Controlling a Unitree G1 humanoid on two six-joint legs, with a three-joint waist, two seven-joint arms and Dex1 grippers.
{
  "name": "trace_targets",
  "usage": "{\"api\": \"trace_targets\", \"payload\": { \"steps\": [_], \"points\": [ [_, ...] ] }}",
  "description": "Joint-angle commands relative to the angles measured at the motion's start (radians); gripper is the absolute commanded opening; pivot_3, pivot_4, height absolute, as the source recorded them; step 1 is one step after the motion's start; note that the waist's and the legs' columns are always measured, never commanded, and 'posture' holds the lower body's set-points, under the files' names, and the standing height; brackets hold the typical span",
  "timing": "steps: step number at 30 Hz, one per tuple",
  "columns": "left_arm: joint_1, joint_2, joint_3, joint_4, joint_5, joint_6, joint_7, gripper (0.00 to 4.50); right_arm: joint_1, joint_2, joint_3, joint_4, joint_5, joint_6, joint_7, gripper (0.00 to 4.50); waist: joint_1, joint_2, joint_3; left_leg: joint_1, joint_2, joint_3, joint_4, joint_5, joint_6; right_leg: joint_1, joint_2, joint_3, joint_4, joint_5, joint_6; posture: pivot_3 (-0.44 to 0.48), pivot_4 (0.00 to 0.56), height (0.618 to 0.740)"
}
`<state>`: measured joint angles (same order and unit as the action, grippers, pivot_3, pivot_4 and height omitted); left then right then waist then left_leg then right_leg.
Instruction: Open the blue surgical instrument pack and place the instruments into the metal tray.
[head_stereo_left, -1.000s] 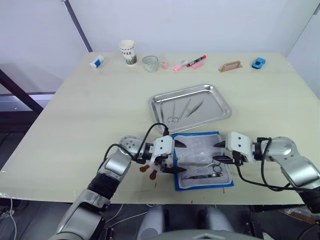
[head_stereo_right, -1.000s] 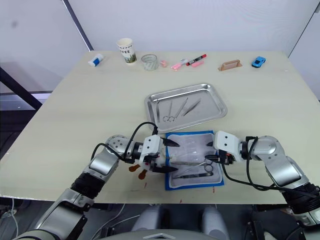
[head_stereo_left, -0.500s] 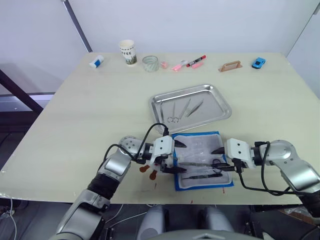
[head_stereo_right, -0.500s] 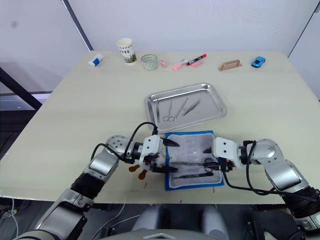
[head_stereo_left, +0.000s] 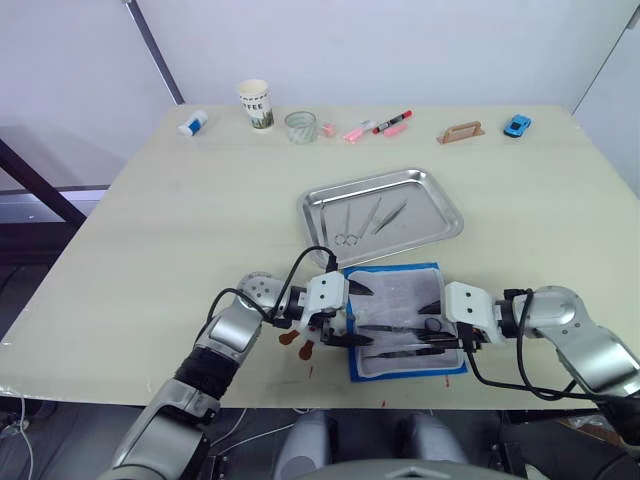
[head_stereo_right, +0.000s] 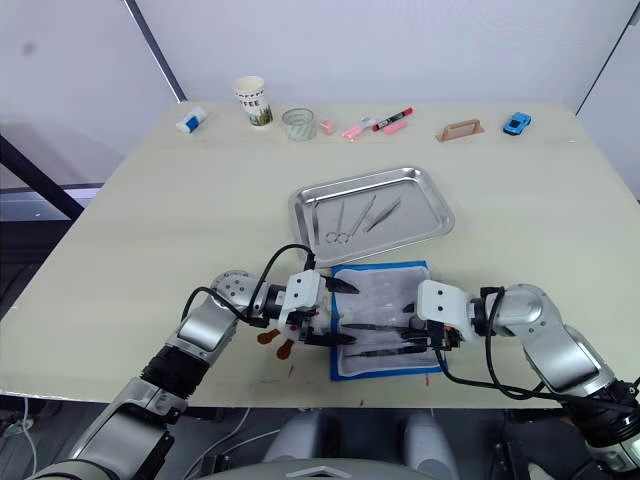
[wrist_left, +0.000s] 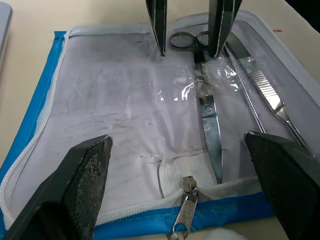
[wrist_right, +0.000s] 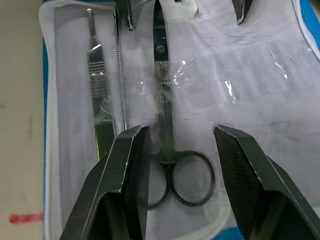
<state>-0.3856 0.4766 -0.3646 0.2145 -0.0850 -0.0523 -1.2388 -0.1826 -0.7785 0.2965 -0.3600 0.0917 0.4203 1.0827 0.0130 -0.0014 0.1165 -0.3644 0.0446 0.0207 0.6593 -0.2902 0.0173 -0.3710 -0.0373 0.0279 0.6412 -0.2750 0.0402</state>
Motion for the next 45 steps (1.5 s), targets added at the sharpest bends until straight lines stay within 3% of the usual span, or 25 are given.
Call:
{"api": "trace_targets", "payload": {
  "steps": [1,9,10,12,15,16,27,45],
  "points": [
    [0.057,0.022,-0.058,0.052,0.067,0.062,0.010,4.50,0.018,0.007,0.014,-0.046,0.007,0.052,-0.019,2.30,0.000,0.000,0.000,0.000,0.000,0.000,0.000,0.000,0.000,0.000,0.000,0.000,0.000,0.000,0.000,0.000,0.150,0.740],
    [0.060,0.029,-0.059,0.009,0.062,0.100,0.010,4.50,0.055,0.025,0.001,-0.002,0.011,0.028,-0.063,2.30,0.000,-0.004,0.001,0.000,0.000,0.001,-0.004,0.000,0.000,-0.002,0.000,0.000,-0.001,0.000,-0.001,0.000,0.150,0.740],
    [0.059,0.029,-0.058,0.009,0.062,0.102,0.009,4.50,0.058,0.028,0.001,0.009,0.010,0.013,-0.064,1.88,0.000,-0.004,0.001,0.000,0.000,0.001,-0.004,0.000,0.000,-0.002,0.000,0.000,-0.002,0.000,-0.001,0.000,0.150,0.740],
    [0.055,0.029,-0.056,0.010,0.061,0.105,0.008,4.50,0.070,0.026,0.009,0.029,-0.003,-0.022,-0.065,1.47,-0.001,-0.005,0.001,0.000,0.000,0.001,-0.005,0.000,0.000,-0.002,0.000,0.000,-0.002,0.000,-0.001,0.000,0.150,0.740],
    [0.053,0.030,-0.056,0.013,0.061,0.104,0.008,4.50,0.090,0.024,0.024,0.036,-0.013,-0.058,-0.060,0.22,-0.001,-0.006,0.001,0.000,0.000,0.001,-0.005,0.000,0.000,-0.002,0.000,0.000,-0.002,0.000,0.000,0.000,0.150,0.740],
    [0.052,0.029,-0.056,0.015,0.061,0.103,0.009,4.50,0.095,0.020,0.032,0.043,-0.022,-0.076,-0.059,0.09,-0.001,-0.006,0.001,0.000,0.000,0.001,-0.005,0.000,0.000,-0.002,0.000,0.000,-0.002,-0.001,0.000,0.000,0.150,0.740],
    [0.059,0.029,-0.058,0.021,0.064,0.091,0.012,4.50,0.056,-0.001,-0.004,0.028,-0.002,-0.066,-0.047,0.09,-0.001,-0.007,0.001,0.000,0.000,0.001,-0.005,0.000,0.000,-0.002,0.000,0.001,-0.001,-0.001,0.000,0.000,0.150,0.740],
    [0.059,0.021,-0.068,0.053,0.079,0.058,0.020,4.50,0.008,-0.093,-0.012,-0.173,0.014,0.148,-0.035,0.09,0.002,-0.005,0.002,-0.004,-0.001,0.001,-0.005,0.000,0.000,-0.006,-0.001,0.000,-0.002,-0.001,0.000,0.000,0.150,0.740]
  ]
}}
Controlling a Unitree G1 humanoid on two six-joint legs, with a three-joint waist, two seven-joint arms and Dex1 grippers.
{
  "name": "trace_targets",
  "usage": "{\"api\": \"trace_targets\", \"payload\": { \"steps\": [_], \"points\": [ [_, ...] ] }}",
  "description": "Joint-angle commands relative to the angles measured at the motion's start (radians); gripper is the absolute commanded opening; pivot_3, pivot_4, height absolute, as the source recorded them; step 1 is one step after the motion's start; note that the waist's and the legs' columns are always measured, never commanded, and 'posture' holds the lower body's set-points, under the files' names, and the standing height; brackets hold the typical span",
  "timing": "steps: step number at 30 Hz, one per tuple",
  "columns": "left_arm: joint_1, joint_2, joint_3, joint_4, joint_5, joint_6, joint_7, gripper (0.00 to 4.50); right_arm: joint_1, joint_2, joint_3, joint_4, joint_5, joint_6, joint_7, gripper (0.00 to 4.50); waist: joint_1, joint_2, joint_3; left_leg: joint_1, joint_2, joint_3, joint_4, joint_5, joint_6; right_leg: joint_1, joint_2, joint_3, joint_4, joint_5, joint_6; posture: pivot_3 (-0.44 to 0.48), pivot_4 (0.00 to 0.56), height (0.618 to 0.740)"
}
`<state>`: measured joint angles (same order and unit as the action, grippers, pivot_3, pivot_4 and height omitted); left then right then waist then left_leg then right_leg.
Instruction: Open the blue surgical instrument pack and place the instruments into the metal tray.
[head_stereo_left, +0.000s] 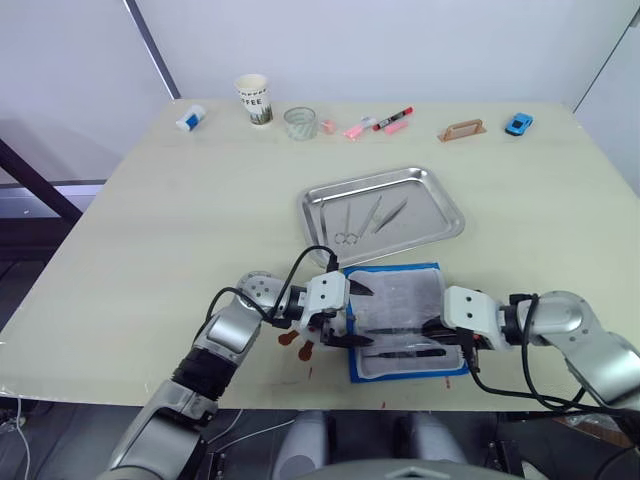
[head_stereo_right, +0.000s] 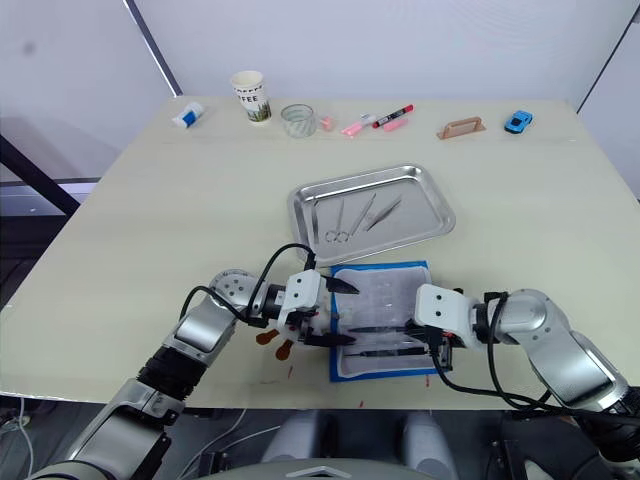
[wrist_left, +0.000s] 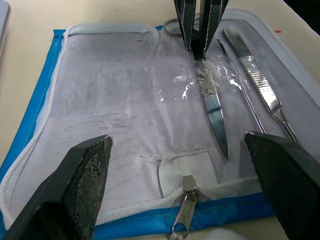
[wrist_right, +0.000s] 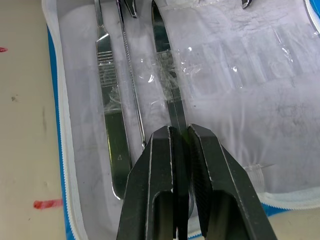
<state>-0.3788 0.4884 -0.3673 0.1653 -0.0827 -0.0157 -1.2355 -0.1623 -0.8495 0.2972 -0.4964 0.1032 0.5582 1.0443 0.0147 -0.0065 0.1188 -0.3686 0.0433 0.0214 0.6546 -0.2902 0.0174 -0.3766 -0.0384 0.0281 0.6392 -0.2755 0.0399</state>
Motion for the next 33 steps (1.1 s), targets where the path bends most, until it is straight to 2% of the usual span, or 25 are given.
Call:
{"api": "trace_targets", "payload": {
  "steps": [1,15,26,33],
  "points": [
    [0.052,0.008,-0.066,0.105,0.077,0.020,0.017,4.50,-0.012,-0.026,-0.017,-0.039,0.005,0.013,0.004,0.09,0.000,0.000,0.000,0.000,0.000,0.000,0.000,0.000,0.000,0.000,0.000,0.000,0.000,0.000,0.000,0.000,0.150,0.740],
    [0.052,0.004,-0.067,0.121,0.080,0.004,0.019,4.50,0.015,-0.098,-0.103,0.005,0.061,-0.056,0.036,0.09,0.000,-0.002,0.002,0.000,-0.001,0.000,0.000,0.000,0.000,0.000,-0.001,0.000,0.000,0.000,0.000,0.000,0.150,0.740],
    [0.054,0.005,-0.064,0.117,0.079,0.005,0.022,4.50,0.068,-0.180,-0.227,0.071,0.109,-0.143,0.107,0.09,0.000,-0.002,0.003,0.000,-0.001,0.000,0.000,0.000,0.000,0.000,-0.001,0.000,0.000,0.000,0.001,0.000,0.150,0.740],
    [0.060,0.004,-0.062,0.122,0.081,-0.003,0.030,4.50,0.097,-0.225,-0.358,0.123,0.210,-0.169,0.194,0.09,0.000,-0.001,0.003,0.000,-0.002,0.000,0.000,0.000,0.000,0.000,-0.001,0.000,0.000,0.000,0.001,0.000,0.150,0.740]
  ]
}}
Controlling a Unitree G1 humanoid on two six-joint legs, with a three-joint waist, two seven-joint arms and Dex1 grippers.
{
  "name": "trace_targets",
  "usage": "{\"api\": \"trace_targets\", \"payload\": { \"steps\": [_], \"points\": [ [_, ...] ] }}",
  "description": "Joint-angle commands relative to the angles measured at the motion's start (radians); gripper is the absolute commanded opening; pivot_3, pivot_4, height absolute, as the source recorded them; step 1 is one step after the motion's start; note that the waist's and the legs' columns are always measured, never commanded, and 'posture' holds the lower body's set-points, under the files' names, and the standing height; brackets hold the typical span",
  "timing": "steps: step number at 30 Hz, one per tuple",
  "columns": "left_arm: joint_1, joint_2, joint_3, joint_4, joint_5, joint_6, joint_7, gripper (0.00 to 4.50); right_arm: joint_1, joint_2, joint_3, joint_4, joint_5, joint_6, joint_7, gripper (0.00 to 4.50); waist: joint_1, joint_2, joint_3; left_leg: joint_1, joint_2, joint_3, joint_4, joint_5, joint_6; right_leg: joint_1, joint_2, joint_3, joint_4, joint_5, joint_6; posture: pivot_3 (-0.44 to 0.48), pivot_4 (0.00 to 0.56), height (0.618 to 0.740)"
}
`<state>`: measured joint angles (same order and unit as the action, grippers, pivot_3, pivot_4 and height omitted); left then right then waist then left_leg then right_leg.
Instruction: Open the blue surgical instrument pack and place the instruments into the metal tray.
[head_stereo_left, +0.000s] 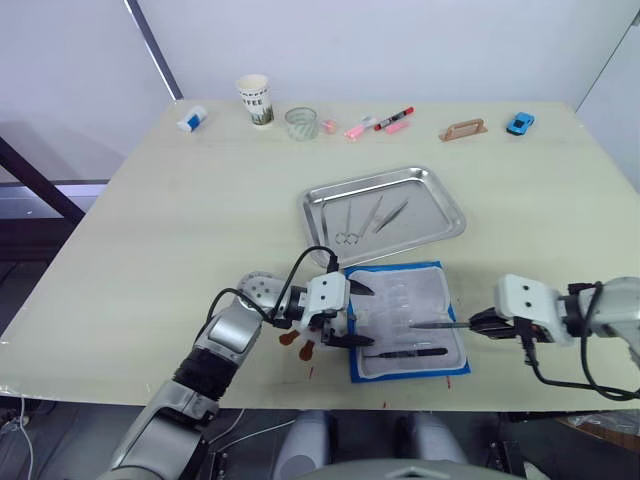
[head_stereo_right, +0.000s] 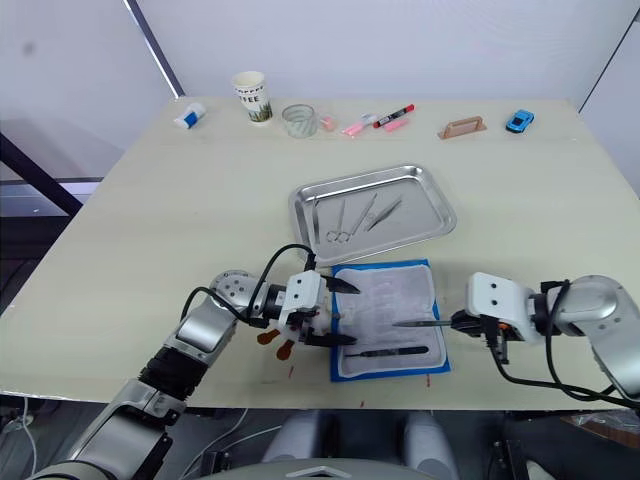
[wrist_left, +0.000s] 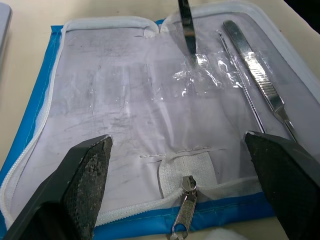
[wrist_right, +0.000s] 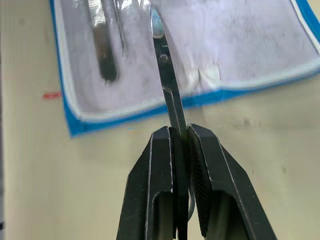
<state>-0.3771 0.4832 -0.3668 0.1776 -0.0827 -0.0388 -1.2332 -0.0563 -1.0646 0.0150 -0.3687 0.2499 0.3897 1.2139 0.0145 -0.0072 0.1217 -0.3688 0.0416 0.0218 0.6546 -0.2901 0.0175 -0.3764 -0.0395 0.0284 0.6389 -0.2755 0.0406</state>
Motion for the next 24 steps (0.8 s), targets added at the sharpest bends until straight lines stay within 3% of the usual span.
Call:
{"api": "trace_targets", "payload": {
  "steps": [1,8,12,19,24],
  "points": [
    [0.060,0.009,-0.062,0.109,0.082,0.019,0.029,4.50,-0.013,-0.008,-0.097,-0.001,0.092,0.021,0.029,0.09,0.000,0.000,0.000,0.000,0.000,0.000,0.000,0.000,0.000,0.000,0.000,0.000,0.000,0.000,0.000,0.000,0.150,0.740],
    [0.066,0.006,-0.061,0.109,0.078,0.013,0.036,4.50,-0.106,0.058,-0.146,0.041,0.187,0.152,-0.067,0.09,0.000,0.001,0.000,0.000,0.000,0.000,0.000,0.000,0.000,0.000,-0.001,0.001,0.000,0.000,0.000,0.000,0.150,0.740],
    [0.070,0.005,-0.056,0.109,0.075,0.011,0.041,4.50,-0.284,0.242,-0.119,0.064,0.220,0.350,-0.308,0.09,-0.001,0.002,-0.001,0.001,0.000,0.000,0.000,0.000,0.000,0.000,-0.001,0.002,0.000,0.000,0.000,0.000,0.150,0.740],
    [0.070,0.006,-0.050,0.114,0.075,0.008,0.044,4.50,-0.528,0.510,-0.108,0.174,0.220,0.589,-0.610,0.09,-0.002,0.008,-0.005,-0.001,-0.001,-0.001,-0.001,0.000,0.000,0.000,-0.003,0.000,0.000,0.000,-0.001,0.000,0.150,0.740],
    [0.066,0.004,-0.047,0.120,0.075,0.008,0.049,4.50,-0.647,0.640,-0.087,0.351,0.099,0.559,-0.813,0.09,0.000,0.009,-0.005,-0.001,-0.002,-0.002,-0.001,0.001,0.002,-0.001,-0.006,-0.003,0.001,0.001,-0.001,0.000,0.150,0.740]
  ]
}}
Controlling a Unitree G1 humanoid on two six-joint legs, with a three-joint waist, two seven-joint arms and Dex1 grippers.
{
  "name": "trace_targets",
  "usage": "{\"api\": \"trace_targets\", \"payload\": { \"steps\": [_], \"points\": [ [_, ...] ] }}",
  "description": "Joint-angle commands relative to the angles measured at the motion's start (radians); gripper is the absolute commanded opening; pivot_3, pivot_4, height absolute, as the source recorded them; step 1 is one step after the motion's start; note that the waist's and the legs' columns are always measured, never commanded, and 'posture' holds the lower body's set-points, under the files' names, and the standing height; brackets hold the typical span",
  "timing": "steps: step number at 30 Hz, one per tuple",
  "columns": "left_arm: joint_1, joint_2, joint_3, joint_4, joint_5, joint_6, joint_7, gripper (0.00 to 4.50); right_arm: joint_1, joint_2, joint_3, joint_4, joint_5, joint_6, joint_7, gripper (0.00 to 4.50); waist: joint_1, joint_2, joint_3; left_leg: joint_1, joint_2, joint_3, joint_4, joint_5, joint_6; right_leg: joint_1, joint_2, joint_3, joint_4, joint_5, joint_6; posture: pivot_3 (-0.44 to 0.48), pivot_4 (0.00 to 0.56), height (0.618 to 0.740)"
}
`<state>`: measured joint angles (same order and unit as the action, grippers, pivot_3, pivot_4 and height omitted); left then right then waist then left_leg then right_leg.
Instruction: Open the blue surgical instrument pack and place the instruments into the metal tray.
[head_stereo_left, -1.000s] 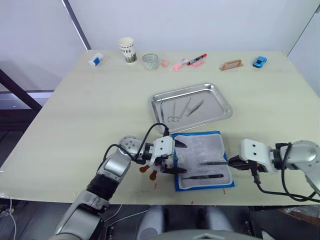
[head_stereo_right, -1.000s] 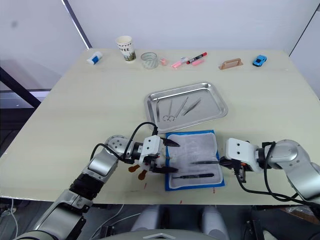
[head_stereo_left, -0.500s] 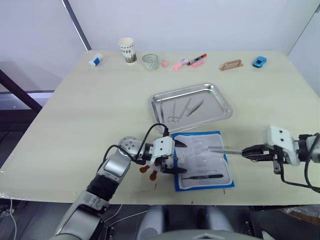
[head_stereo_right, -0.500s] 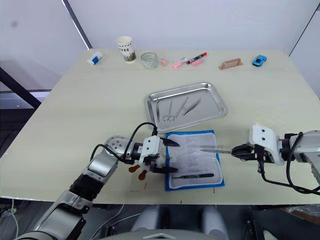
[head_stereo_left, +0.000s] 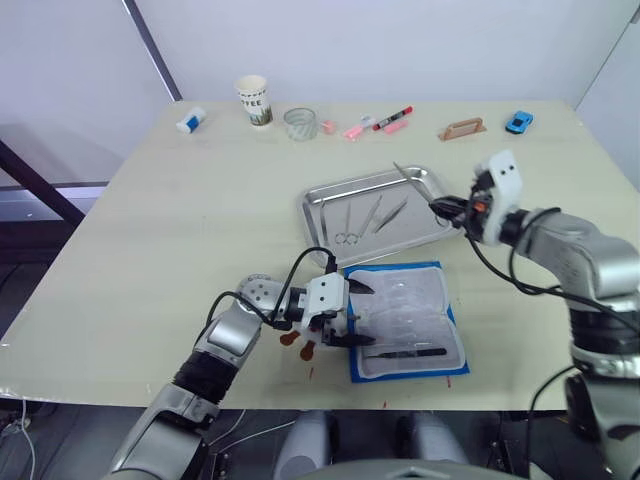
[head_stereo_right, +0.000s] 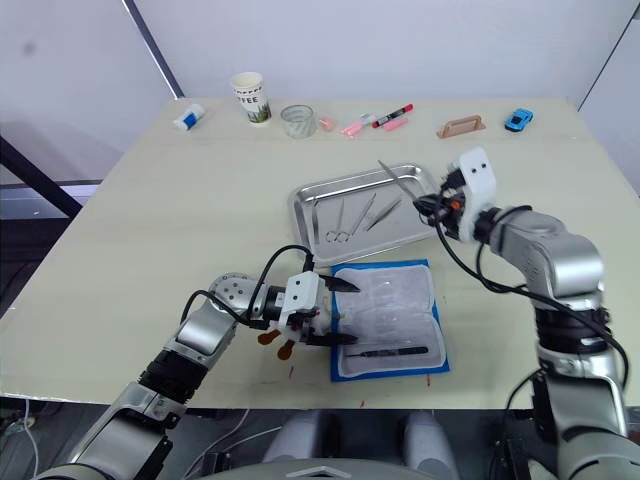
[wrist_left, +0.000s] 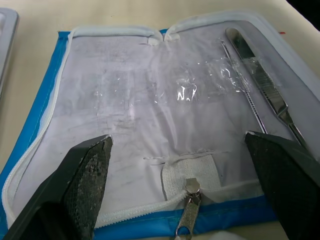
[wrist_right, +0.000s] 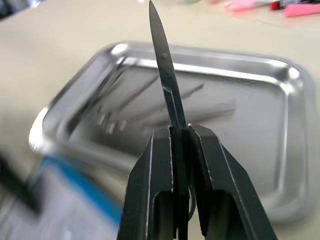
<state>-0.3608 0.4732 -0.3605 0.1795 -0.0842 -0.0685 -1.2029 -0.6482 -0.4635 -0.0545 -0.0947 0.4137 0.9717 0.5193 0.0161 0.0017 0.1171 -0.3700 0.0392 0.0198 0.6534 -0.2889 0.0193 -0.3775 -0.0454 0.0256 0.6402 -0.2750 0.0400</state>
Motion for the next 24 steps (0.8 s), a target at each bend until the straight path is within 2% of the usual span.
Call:
{"api": "trace_targets", "payload": {
  "steps": [1,12,24],
  "points": [
    [0.048,0.013,-0.054,0.120,0.077,0.037,0.020,4.50,-0.073,0.058,-0.017,0.120,-0.080,-0.032,-0.145,0.09,-0.002,0.001,0.000,0.000,0.000,0.001,0.000,0.000,0.000,0.000,0.000,0.000,0.000,0.000,0.000,0.000,0.150,0.740],
    [0.058,0.014,-0.049,0.116,0.075,0.041,0.031,4.50,-0.172,0.219,-0.014,0.439,-0.181,-0.182,-0.317,0.09,-0.009,0.002,0.000,0.000,-0.001,0.002,0.000,0.001,0.001,0.001,-0.001,0.000,0.001,0.000,0.001,0.000,0.150,0.740],
    [0.061,0.015,-0.046,0.110,0.077,0.047,0.036,4.50,-0.244,0.294,-0.017,0.650,-0.230,-0.302,-0.364,0.09,-0.019,0.002,0.000,0.000,-0.002,0.001,0.000,0.002,0.003,0.001,-0.001,0.000,0.002,0.001,0.002,0.000,0.150,0.740]
  ]
}}
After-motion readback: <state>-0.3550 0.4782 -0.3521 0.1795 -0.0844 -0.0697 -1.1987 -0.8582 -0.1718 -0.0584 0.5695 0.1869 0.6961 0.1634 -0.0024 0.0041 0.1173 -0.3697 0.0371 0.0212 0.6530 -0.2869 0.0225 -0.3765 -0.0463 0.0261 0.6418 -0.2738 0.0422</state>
